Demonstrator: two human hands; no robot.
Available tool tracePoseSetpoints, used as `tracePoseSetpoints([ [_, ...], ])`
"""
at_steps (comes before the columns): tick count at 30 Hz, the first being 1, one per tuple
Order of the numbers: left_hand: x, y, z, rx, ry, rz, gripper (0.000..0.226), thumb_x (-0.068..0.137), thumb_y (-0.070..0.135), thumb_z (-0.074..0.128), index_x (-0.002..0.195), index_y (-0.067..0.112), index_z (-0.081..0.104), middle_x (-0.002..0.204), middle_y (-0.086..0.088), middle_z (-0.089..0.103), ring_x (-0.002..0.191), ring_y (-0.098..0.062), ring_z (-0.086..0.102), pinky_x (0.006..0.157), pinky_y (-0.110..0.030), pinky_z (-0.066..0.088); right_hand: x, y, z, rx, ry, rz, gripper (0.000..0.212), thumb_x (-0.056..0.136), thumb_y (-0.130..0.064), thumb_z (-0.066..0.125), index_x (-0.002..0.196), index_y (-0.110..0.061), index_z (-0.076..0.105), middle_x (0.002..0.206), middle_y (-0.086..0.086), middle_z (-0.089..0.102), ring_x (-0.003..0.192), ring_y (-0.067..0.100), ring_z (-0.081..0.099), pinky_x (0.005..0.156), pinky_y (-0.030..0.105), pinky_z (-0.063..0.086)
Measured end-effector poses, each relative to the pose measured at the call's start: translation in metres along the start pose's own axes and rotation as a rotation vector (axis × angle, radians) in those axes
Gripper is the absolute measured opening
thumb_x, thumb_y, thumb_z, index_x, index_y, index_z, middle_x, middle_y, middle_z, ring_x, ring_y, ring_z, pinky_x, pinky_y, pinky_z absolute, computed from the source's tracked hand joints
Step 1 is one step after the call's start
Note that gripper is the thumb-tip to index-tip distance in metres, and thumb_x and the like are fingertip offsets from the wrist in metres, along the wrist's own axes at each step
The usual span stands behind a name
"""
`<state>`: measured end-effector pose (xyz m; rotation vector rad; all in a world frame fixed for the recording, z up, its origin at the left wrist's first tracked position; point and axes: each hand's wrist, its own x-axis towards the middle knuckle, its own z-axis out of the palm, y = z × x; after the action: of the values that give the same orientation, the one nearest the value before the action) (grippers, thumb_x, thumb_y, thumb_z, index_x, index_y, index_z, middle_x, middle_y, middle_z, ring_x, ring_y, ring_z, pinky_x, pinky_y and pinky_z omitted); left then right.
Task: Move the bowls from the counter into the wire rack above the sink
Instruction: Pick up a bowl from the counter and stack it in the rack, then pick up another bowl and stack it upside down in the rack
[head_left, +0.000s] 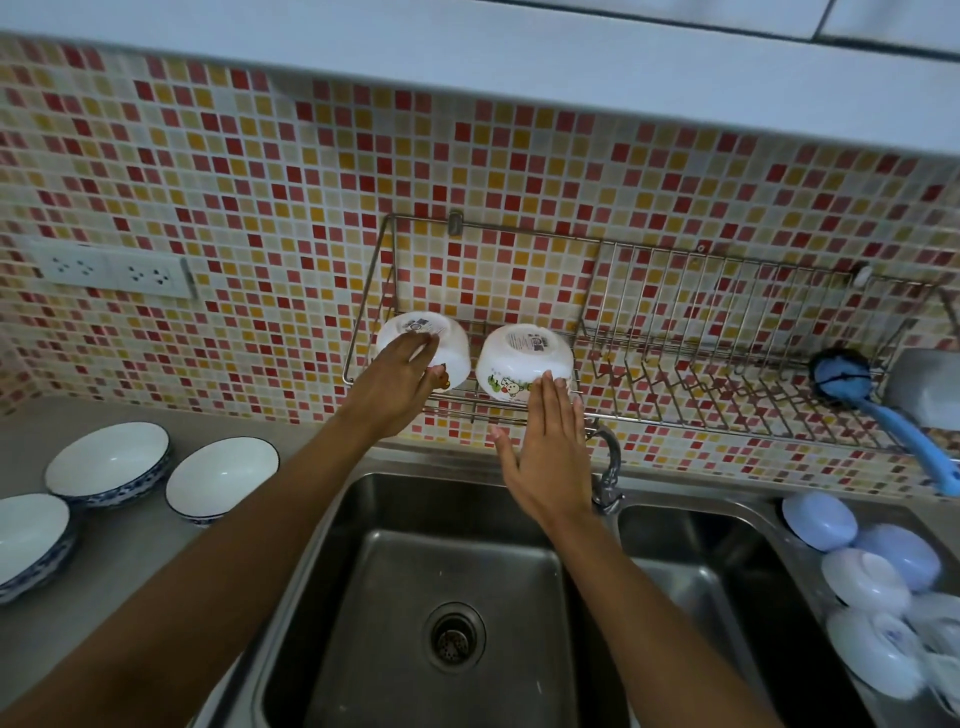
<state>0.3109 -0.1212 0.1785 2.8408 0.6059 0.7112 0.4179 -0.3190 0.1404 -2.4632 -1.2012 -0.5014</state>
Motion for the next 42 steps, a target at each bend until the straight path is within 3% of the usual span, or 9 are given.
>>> tracePoseSetpoints([
  [3,-0.002,-0.003,0.003,0.055,-0.029,0.027,0.058,0.099,0.042,0.019,0.144,0.009,0.033,0.151,-0.013,0.036,0.142,-0.029,0.030,0.112,-0.052,0.034,-0.001,-0.001,0.000,0.001,0.018,0.001,0.076,0.097,-0.058,0.023,0.152,-0.008,0.008,0.161,0.010,0.008,0.148,0.018,-0.005,0.121,0.040,-0.004],
  [9,-0.008,0.001,0.010,0.170,-0.003,-0.031,0.069,0.093,0.054,-0.003,0.150,0.014,-0.005,0.161,-0.005,-0.003,0.147,-0.022,-0.007,0.121,-0.044,0.000,-0.001,-0.003,0.002,0.004,0.025,0.016,0.077,0.096,-0.058,0.021,0.151,-0.006,0.008,0.161,0.012,0.008,0.148,0.022,-0.003,0.121,0.042,-0.003],
  [14,-0.054,0.008,0.017,0.087,0.025,-0.085,0.070,0.092,0.055,-0.004,0.150,0.014,-0.009,0.160,-0.006,-0.011,0.147,-0.021,-0.014,0.120,-0.042,-0.005,-0.020,-0.018,0.010,0.073,0.054,0.089,0.077,0.098,-0.054,0.024,0.151,-0.007,-0.004,0.158,0.011,-0.013,0.146,0.023,-0.014,0.120,0.042,0.001],
  [19,-0.140,-0.029,0.026,-0.014,-0.002,-0.238,0.064,0.095,0.051,0.006,0.147,0.020,-0.013,0.155,0.002,-0.020,0.144,-0.014,-0.020,0.119,-0.034,-0.009,-0.070,-0.065,0.052,0.139,-0.203,-0.025,0.077,0.094,-0.059,0.013,0.151,-0.011,-0.005,0.158,0.010,-0.015,0.147,0.025,-0.012,0.121,0.044,0.001],
  [22,-0.196,-0.069,0.014,0.027,-0.040,-0.413,0.064,0.096,0.052,0.009,0.147,0.019,-0.012,0.152,0.004,-0.021,0.142,-0.015,-0.022,0.121,-0.039,-0.006,-0.094,-0.111,0.078,0.231,-0.394,-0.086,0.072,0.097,-0.057,0.022,0.152,-0.018,-0.002,0.160,0.007,-0.012,0.147,0.028,-0.008,0.121,0.046,0.005],
  [28,-0.314,-0.150,-0.050,0.105,0.101,-0.765,0.070,0.097,0.049,0.026,0.150,0.011,-0.001,0.160,-0.006,-0.003,0.147,-0.021,-0.007,0.118,-0.037,0.000,-0.120,-0.248,0.106,0.348,-0.641,-0.281,0.064,0.097,-0.047,0.041,0.151,-0.020,0.021,0.160,0.011,0.009,0.145,0.031,0.018,0.116,0.040,0.022],
  [32,-0.389,-0.197,-0.087,0.034,0.195,-1.059,0.068,0.098,0.041,0.037,0.150,0.011,0.005,0.160,-0.009,0.003,0.148,-0.027,0.003,0.119,-0.039,0.004,-0.133,-0.344,0.108,0.455,-0.786,-0.353,0.046,0.095,-0.041,0.047,0.135,-0.017,0.047,0.142,0.009,0.039,0.121,0.028,0.050,0.097,0.037,0.044],
  [37,-0.447,-0.237,-0.108,-0.181,0.227,-1.304,0.069,0.098,0.041,0.035,0.150,0.008,0.002,0.160,-0.011,0.001,0.148,-0.026,0.007,0.118,-0.038,0.011,-0.148,-0.435,0.123,0.539,-0.980,-0.288,0.049,0.093,-0.045,0.049,0.133,-0.016,0.046,0.134,0.013,0.049,0.116,0.032,0.054,0.093,0.038,0.044],
  [42,-0.461,-0.269,-0.105,-0.356,0.249,-1.423,0.067,0.097,0.040,0.041,0.149,0.007,0.013,0.157,-0.015,0.020,0.143,-0.033,0.023,0.117,-0.044,0.019,-0.162,-0.490,0.144,0.570,-1.083,-0.107,0.063,0.089,-0.055,0.051,0.132,-0.010,0.042,0.131,0.017,0.056,0.117,0.037,0.054,0.092,0.039,0.045],
])
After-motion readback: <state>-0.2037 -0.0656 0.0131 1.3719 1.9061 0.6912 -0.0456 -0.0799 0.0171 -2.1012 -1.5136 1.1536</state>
